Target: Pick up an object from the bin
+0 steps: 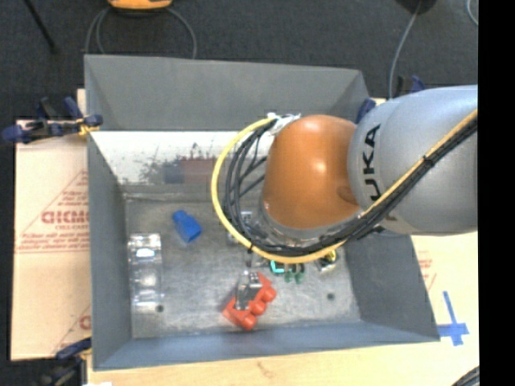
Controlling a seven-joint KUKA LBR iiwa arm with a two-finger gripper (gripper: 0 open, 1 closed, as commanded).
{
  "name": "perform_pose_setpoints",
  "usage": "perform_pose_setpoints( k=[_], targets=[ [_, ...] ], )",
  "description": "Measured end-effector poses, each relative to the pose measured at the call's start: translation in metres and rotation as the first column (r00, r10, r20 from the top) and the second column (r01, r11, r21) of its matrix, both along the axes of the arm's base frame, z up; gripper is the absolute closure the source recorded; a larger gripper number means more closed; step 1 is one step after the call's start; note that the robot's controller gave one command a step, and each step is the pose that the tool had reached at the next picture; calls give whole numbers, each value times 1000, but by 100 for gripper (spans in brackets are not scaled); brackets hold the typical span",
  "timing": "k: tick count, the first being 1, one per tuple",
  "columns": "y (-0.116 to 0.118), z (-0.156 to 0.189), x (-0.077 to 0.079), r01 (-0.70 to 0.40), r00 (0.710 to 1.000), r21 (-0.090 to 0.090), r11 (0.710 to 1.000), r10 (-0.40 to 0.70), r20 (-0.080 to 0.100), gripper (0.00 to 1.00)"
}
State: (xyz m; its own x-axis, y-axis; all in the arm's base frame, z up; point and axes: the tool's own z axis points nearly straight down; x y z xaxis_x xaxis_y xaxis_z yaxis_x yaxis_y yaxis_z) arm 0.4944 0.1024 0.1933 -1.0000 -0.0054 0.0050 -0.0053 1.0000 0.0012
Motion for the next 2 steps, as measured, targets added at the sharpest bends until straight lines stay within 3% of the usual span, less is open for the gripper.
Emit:
perform_pose_setpoints(
  k=[1, 2],
  targets=[
    [-43, -118, -9, -467, 884, -8, 884, 467, 29, 0],
    [-30, -92, 5, -794, 608, -4, 608, 794, 10, 0]
  ],
)
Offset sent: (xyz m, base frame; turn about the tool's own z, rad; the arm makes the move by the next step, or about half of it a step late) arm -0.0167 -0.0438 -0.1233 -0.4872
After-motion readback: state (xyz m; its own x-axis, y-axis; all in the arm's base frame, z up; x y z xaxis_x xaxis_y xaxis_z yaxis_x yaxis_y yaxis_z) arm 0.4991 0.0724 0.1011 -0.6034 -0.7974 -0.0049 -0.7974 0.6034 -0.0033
